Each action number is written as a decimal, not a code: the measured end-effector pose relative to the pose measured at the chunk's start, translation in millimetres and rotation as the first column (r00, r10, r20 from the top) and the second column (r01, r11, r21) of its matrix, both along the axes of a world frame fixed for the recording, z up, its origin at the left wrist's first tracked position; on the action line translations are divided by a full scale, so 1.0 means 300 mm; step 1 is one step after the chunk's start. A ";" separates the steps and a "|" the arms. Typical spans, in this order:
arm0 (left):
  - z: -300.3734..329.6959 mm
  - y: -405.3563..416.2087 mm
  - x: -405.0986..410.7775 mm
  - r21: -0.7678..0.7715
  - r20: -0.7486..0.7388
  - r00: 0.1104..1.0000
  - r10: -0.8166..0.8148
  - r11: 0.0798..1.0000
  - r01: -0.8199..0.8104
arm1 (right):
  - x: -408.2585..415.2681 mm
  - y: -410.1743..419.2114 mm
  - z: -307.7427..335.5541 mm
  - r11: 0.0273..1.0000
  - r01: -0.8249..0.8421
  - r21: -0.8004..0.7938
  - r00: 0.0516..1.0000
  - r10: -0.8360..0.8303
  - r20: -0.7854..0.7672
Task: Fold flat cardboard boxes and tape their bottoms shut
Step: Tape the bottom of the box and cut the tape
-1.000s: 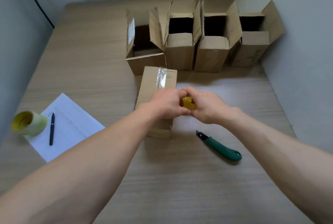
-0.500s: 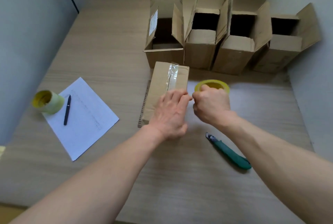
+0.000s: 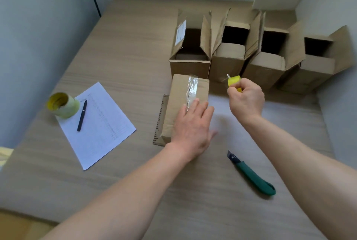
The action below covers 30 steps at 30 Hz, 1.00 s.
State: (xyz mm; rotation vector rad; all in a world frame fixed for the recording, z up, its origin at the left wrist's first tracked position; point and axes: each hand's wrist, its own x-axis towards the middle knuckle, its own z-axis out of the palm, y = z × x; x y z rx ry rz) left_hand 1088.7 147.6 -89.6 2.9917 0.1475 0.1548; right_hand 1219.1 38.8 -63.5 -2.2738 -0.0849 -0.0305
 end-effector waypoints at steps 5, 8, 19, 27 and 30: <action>-0.012 -0.009 -0.105 -0.130 -0.268 0.847 0.459 0.854 -0.504 | 0.015 0.040 0.031 0.998 0.000 -0.057 0.997 0.005 0.078; -0.019 0.033 -0.131 -0.207 -0.353 0.848 0.395 0.851 -0.482 | 0.001 0.074 0.029 0.997 -0.010 -0.072 0.997 0.016 0.082; 0.080 0.414 -0.079 -0.180 -0.366 0.898 -0.245 0.965 0.190 | -0.074 -0.043 -0.010 0.989 0.103 -0.106 0.993 -0.095 0.076; 0.106 0.427 0.016 0.093 -0.292 0.907 -0.303 0.935 0.342 | -0.232 -0.029 -0.093 0.987 0.038 -0.159 0.998 -0.030 0.051; 0.128 0.309 -0.001 0.035 -0.322 0.940 -0.110 0.991 0.128 | -0.254 0.000 -0.107 0.978 -0.017 -0.206 0.999 0.024 0.034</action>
